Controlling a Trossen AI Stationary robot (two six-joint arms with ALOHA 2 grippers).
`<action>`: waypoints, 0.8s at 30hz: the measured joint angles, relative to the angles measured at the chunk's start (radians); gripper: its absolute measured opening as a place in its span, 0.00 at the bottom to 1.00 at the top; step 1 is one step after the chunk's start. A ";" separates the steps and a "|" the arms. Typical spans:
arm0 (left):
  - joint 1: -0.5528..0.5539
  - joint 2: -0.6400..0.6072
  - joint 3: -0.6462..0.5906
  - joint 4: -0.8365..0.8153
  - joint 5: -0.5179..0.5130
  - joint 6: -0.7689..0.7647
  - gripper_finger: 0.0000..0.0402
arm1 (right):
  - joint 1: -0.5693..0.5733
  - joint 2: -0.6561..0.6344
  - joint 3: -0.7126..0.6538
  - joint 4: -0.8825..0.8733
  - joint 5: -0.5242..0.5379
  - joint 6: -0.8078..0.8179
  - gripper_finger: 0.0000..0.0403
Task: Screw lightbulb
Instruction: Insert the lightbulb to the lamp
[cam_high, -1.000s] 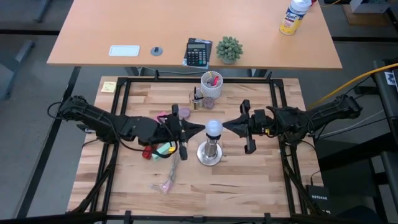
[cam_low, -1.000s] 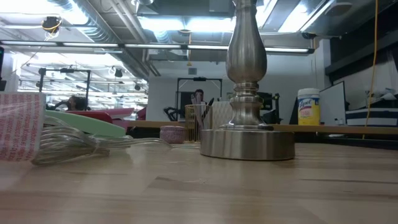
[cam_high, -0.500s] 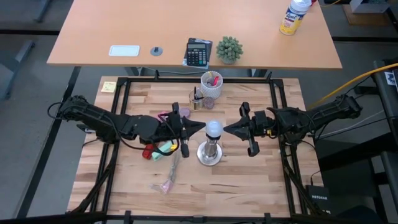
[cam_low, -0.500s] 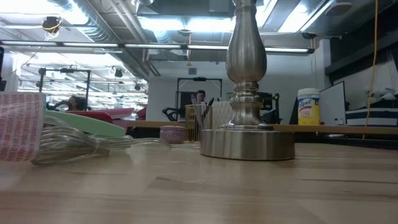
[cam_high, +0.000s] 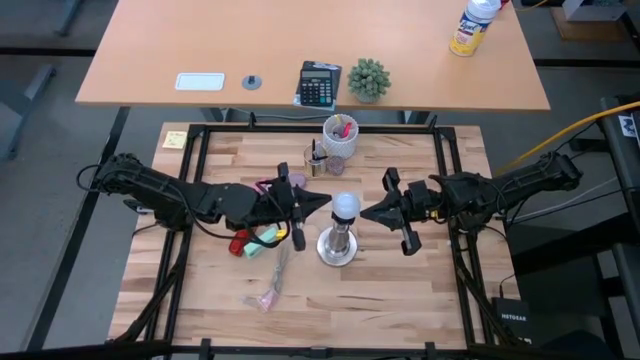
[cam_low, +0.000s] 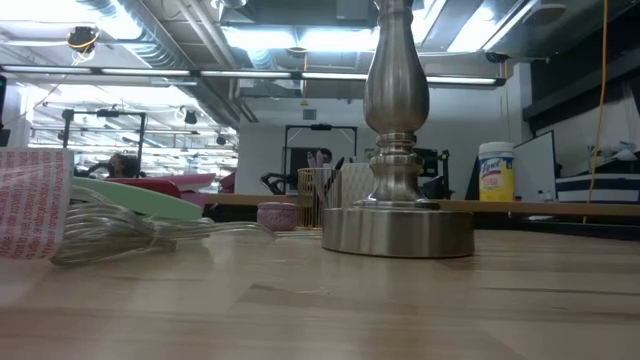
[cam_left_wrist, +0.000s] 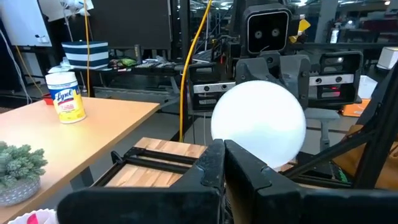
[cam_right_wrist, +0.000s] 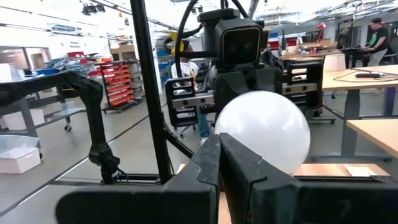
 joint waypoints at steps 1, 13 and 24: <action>0.000 0.000 0.000 0.000 -0.001 0.003 0.01 | 0.000 -0.001 0.000 0.000 0.000 0.000 0.04; -0.054 -0.042 0.000 0.005 -0.131 0.074 0.01 | 0.000 -0.063 0.000 0.001 0.009 -0.021 0.04; -0.085 -0.018 0.001 0.011 0.051 0.031 0.01 | -0.002 -0.057 0.000 0.000 0.243 -0.095 0.04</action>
